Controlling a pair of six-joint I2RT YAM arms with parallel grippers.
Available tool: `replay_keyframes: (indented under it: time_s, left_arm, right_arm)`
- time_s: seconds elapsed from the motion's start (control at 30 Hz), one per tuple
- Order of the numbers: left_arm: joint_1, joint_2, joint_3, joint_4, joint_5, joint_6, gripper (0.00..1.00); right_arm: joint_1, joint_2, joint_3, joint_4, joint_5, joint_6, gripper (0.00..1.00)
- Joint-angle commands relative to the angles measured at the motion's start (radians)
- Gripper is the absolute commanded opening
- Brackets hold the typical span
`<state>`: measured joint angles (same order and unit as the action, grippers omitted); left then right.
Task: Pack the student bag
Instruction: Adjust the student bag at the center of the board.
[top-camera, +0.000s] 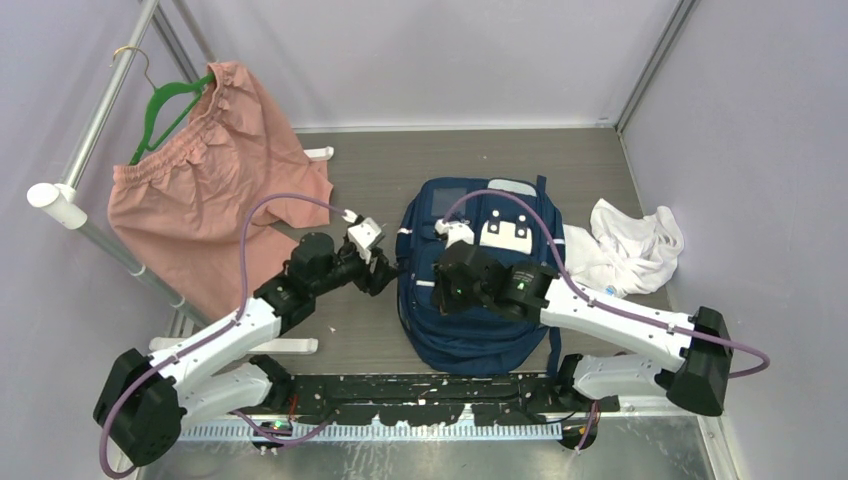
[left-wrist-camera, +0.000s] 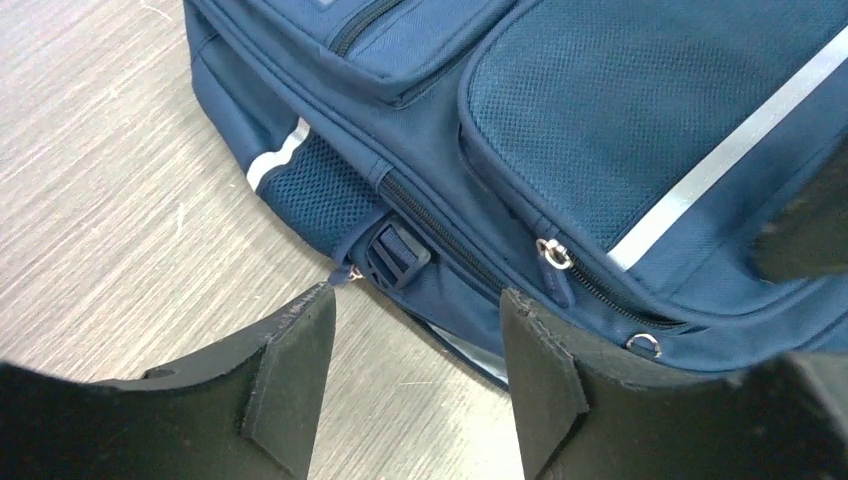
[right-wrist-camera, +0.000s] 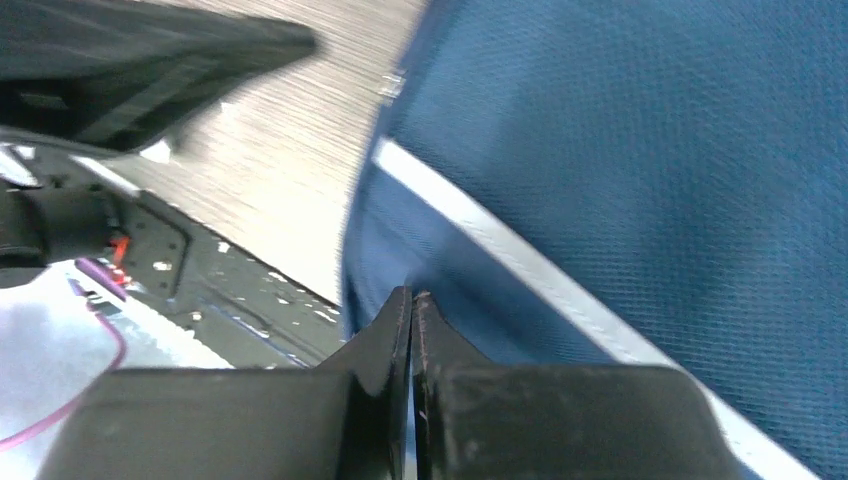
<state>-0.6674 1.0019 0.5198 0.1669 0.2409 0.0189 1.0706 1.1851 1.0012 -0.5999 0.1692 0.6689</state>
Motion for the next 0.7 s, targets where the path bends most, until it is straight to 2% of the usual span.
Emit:
replay_keyframes:
  time_s: [0.0, 0.17, 0.27, 0.43, 0.53, 0.67]
  left_arm:
    - [0.028, 0.018, 0.119, -0.132, 0.14, -0.081, 0.63]
    - [0.031, 0.061, 0.149, -0.149, 0.272, -0.134, 0.61]
    - [0.031, 0.068, 0.114, -0.028, 0.344, -0.184, 0.61]
    - [0.031, 0.113, 0.089, 0.062, 0.423, -0.173, 0.6]
    - [0.013, 0.128, 0.069, 0.114, 0.406, -0.12, 0.59]
    - [-0.068, 0.183, 0.123, 0.049, 0.313, 0.063, 0.58]
  right_arm:
    - [-0.095, -0.068, -0.129, 0.006, -0.016, 0.058, 0.01]
    - [-0.284, -0.146, -0.212, -0.096, -0.047, 0.072, 0.01]
    - [-0.373, -0.199, -0.21, -0.129, -0.052, 0.052, 0.01]
    - [-0.474, -0.201, -0.2, -0.145, -0.083, 0.023, 0.01]
    - [-0.48, -0.227, -0.181, -0.138, -0.112, 0.033, 0.01]
    - [-0.48, -0.284, -0.144, -0.143, -0.117, 0.042, 0.01]
